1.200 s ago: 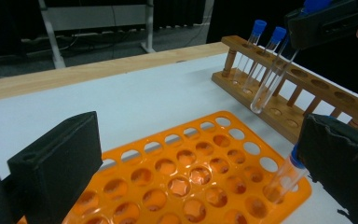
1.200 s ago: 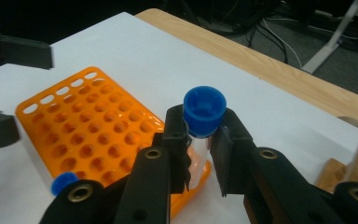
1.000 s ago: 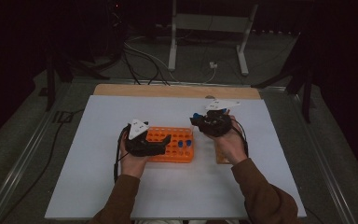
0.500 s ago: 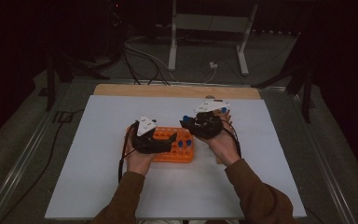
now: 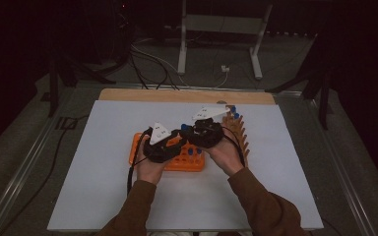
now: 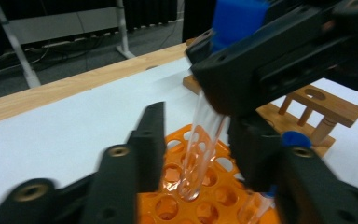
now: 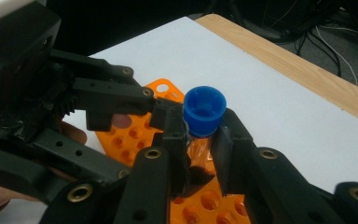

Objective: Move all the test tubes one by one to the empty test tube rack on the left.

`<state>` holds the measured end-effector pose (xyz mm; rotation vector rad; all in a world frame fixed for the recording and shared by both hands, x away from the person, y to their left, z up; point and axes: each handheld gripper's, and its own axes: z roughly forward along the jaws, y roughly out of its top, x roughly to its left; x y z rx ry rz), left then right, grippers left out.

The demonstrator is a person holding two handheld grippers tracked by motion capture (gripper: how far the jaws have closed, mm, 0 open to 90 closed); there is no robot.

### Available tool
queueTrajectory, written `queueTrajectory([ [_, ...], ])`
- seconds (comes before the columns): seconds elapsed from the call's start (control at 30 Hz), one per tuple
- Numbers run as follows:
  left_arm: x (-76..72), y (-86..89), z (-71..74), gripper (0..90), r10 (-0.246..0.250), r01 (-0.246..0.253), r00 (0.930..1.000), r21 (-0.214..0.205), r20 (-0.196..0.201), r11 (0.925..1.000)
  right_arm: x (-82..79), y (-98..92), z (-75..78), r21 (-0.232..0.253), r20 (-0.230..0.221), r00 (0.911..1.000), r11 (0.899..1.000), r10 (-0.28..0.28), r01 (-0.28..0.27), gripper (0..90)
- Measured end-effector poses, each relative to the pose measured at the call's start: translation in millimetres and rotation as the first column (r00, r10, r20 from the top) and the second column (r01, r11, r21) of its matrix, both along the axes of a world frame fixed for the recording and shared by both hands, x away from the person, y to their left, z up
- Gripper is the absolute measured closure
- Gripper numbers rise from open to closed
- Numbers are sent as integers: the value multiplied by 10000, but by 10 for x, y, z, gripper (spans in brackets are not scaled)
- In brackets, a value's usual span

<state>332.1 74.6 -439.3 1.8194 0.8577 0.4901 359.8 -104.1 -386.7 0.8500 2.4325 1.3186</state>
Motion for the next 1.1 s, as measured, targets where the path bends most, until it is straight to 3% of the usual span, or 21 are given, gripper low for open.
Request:
queueTrajectory([
  [0.17, -12, 6, 0, 758, -186, 186, 9998, 76, 87, 9998, -1, 32, -21, 94, -103, 9999, 9999, 48, -47, 767],
  [0.33, -24, -3, -5, 779, -263, 261, 9995, 131, 171, 9996, -1, 26, -25, 119, -78, 9999, 9999, 100, -99, 750],
  [0.6, -9, 21, -68, 780, -80, 79, 9999, -123, -103, 9999, 6, -113, 28, 938, -47, 9999, 9955, -111, 115, 388],
  [0.77, -26, 33, -127, 780, -86, 76, 9996, -405, -266, 9992, -7, -213, 41, 866, 339, 9979, 9948, -559, 528, 179],
  [1.1, -69, 26, -206, 780, -341, 309, 9977, -547, -584, 9980, 27, -404, -30, 579, 401, 9895, 9889, -1389, 1365, 36],
])
